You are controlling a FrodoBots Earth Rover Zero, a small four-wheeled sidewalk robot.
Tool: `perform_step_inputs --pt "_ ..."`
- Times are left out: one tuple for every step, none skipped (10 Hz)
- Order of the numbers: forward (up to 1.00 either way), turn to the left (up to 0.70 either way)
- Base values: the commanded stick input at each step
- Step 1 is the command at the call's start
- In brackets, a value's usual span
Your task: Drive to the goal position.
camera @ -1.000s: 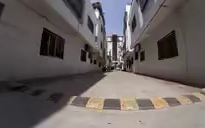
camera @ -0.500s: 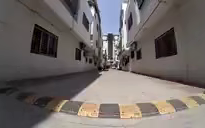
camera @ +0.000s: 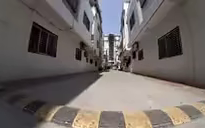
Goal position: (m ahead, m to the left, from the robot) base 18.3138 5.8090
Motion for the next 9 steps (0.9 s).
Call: perform_step_inputs --pt "0.5 0.0" --pt "0.5 0.0" --pt "0.5 0.0" --pt "0.5 0.0" --pt "0.5 0.0" --pt "0.5 0.0" --pt "0.5 0.0" --pt "0.5 0.0" --pt "0.5 0.0"
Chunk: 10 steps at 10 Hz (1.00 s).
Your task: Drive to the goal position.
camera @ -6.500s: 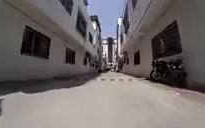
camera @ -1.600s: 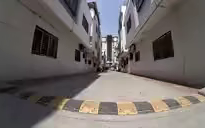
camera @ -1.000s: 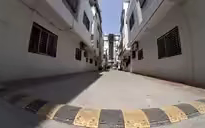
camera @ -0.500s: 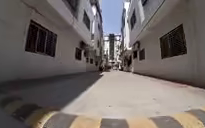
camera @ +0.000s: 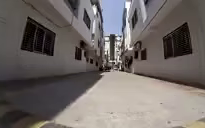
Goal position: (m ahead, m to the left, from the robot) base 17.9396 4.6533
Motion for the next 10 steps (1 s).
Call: perform_step_inputs --pt "0.5 0.0" --pt "0.5 0.0" --pt "0.5 0.0" --pt "0.5 0.0" --pt "0.5 0.0" --pt "0.5 0.0" --pt "0.5 0.0" --pt "0.5 0.0" --pt "0.5 0.0" --pt "0.5 0.0"
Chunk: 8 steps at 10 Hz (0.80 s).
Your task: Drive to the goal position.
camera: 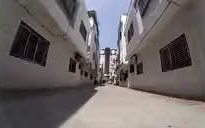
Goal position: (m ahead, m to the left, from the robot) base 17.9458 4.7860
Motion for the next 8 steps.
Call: perform_step_inputs --pt "0.5 0.0" --pt "0.5 0.0" --pt "0.5 0.0" --pt "0.5 0.0" --pt "0.5 0.0" --pt "0.5 0.0" --pt "0.5 0.0" --pt "0.5 0.0"
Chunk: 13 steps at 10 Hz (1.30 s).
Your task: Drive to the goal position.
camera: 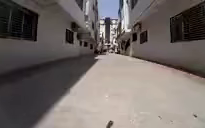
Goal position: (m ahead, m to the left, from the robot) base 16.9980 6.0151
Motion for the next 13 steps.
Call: perform_step_inputs --pt "0.5 0.0" --pt "0.5 0.0" --pt "0.5 0.0" --pt "0.5 0.0" --pt "0.5 0.0" --pt "0.5 0.0" --pt "0.5 0.0" --pt "0.5 0.0" --pt "0.5 0.0" --pt "0.5 0.0" --pt "0.53 0.0" --pt "0.69 0.0" --pt "0.7 0.0"
